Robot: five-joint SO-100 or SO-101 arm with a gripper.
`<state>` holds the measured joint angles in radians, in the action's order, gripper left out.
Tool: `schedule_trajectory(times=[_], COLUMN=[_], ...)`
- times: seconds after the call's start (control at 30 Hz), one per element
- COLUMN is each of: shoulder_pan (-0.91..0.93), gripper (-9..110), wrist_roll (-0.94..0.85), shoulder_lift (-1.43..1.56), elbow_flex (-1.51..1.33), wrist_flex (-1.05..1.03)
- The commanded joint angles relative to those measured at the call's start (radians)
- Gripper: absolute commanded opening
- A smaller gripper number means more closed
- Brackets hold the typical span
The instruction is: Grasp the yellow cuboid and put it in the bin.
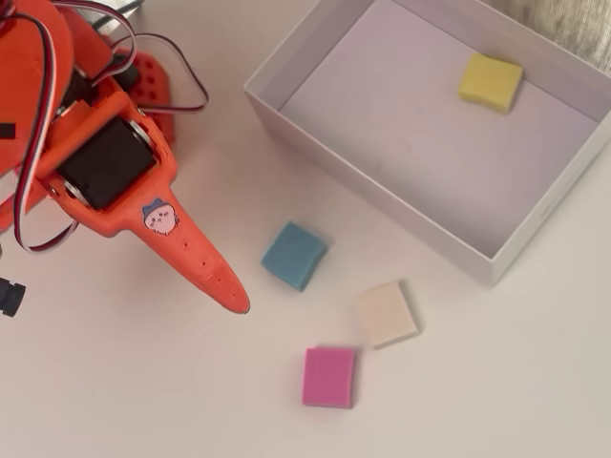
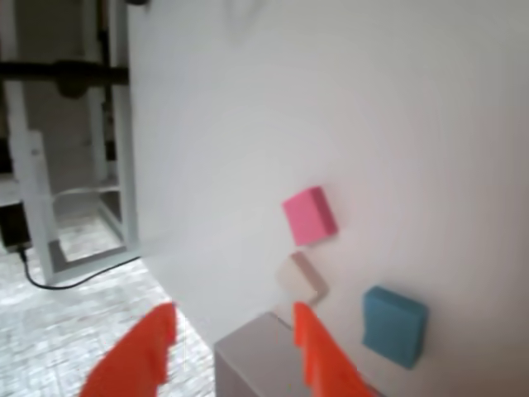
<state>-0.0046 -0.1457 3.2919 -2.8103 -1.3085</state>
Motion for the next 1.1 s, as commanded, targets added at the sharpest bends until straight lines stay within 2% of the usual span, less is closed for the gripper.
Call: schedule_trajectory(times=[0.0, 0.37, 0.43, 0.53, 0.7, 1.07], shoulder_pan=[-0.005, -0.009, -0.009, -0.009, -0.009, 0.0], gripper=[16, 11, 6, 4, -8, -8], wrist_roll=[0.003, -0.003, -0.017, -0.017, -0.018, -0.014], shoulder_lift=[0.017, 0.017, 0.017, 0.017, 0.017, 0.017], elbow_flex=[-0.011, -0.109, -0.135, -0.135, -0.135, -0.135], wrist_flex=[-0.052, -0.034, -0.023, -0.023, -0.023, -0.023])
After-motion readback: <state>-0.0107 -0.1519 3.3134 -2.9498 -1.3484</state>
